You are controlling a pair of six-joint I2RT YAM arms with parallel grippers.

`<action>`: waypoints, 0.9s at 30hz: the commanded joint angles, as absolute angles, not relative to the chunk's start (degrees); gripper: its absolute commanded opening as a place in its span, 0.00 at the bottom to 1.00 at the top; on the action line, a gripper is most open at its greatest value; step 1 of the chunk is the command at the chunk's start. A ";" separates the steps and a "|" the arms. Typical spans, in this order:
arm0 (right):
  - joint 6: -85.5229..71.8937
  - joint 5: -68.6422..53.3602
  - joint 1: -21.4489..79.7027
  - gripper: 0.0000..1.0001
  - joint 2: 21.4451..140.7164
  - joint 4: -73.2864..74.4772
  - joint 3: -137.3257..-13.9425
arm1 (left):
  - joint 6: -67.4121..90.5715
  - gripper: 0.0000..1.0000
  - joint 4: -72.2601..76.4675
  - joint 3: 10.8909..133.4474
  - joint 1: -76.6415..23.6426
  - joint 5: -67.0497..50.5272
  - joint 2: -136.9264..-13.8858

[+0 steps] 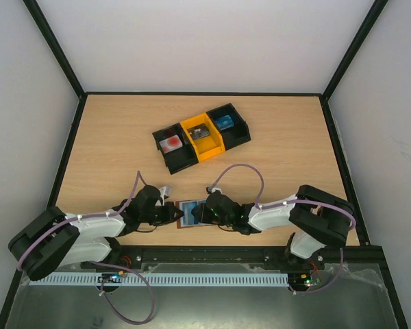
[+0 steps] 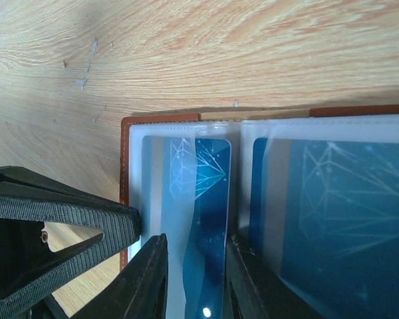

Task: Take the credit cards out of the card holder

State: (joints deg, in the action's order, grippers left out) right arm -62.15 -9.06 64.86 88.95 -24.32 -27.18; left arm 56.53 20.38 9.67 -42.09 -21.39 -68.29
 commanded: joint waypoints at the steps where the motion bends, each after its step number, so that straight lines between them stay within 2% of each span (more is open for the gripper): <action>1: -62.77 -9.14 65.05 0.26 90.68 -23.50 -27.98 | 55.70 0.05 18.85 8.22 -41.75 -19.95 -68.81; 10: -67.01 -15.22 65.03 0.26 90.88 -33.85 -26.81 | 56.26 0.04 20.64 7.97 -41.73 -20.54 -69.68; 20: -67.50 -13.71 65.05 0.03 90.39 -34.45 -25.38 | 56.40 0.04 20.93 7.65 -41.75 -20.39 -70.09; 25: -67.41 -12.78 64.99 0.02 89.34 -33.77 -24.39 | 56.26 0.04 21.33 7.64 -41.75 -20.35 -70.73; 27: -67.41 -12.81 64.95 0.07 89.24 -33.55 -24.22 | 56.27 0.04 21.44 7.64 -41.75 -20.39 -70.84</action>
